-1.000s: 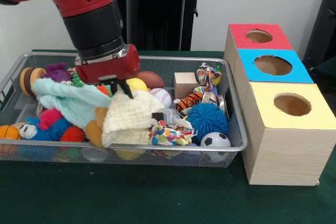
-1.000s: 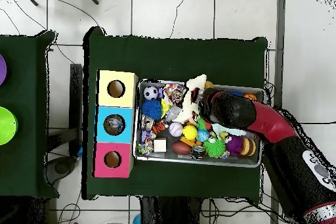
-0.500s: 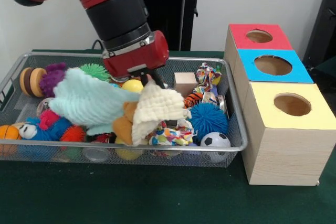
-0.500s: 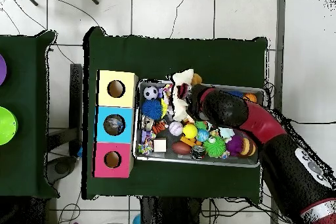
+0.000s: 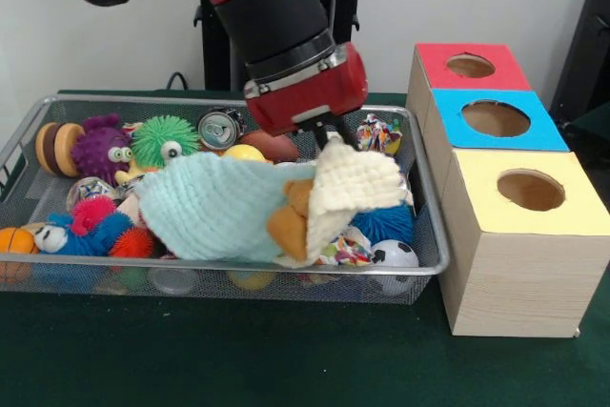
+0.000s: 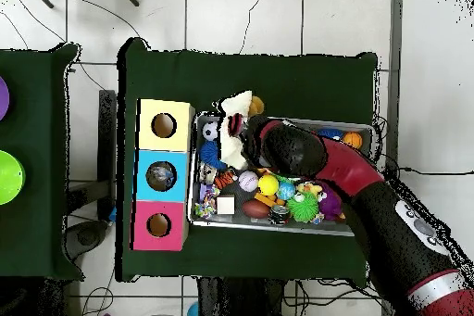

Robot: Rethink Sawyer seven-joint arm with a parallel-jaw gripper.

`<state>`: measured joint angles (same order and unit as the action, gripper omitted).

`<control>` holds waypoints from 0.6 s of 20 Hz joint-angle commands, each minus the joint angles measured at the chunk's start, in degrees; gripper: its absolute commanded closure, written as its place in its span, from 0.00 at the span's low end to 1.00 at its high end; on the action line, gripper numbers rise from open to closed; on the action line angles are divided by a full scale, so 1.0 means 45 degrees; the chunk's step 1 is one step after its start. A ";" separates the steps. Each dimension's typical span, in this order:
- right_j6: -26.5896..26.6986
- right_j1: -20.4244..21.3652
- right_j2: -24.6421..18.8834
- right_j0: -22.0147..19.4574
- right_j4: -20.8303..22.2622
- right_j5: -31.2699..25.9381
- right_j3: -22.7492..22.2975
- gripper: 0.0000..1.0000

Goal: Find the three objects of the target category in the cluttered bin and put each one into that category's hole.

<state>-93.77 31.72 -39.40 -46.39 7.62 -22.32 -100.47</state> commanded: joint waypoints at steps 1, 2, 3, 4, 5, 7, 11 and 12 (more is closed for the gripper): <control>-0.1180 0.0271 -0.0207 0.0160 -0.0366 -0.0626 -0.0522 1.00; -0.0916 0.0399 0.0156 0.0319 -0.0216 -0.1268 -0.0392 1.00; -0.0652 0.0527 0.0519 0.0478 -0.0065 -0.1910 -0.0261 1.00; -0.0415 0.0584 0.0822 0.0594 0.0139 -0.2363 -0.0111 1.00; -0.0179 0.0640 0.1126 0.0709 0.0342 -0.2816 0.0038 1.00; 0.0059 0.0748 0.2018 0.1046 0.0935 -0.3408 0.0486 1.00; 0.0356 0.0765 0.2735 0.1190 0.1802 -0.3426 0.0873 1.00; 0.0354 0.0772 0.2870 0.1246 0.2006 -0.3428 0.0985 1.00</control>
<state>-93.77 34.13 -33.98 -41.49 10.43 -31.14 -100.32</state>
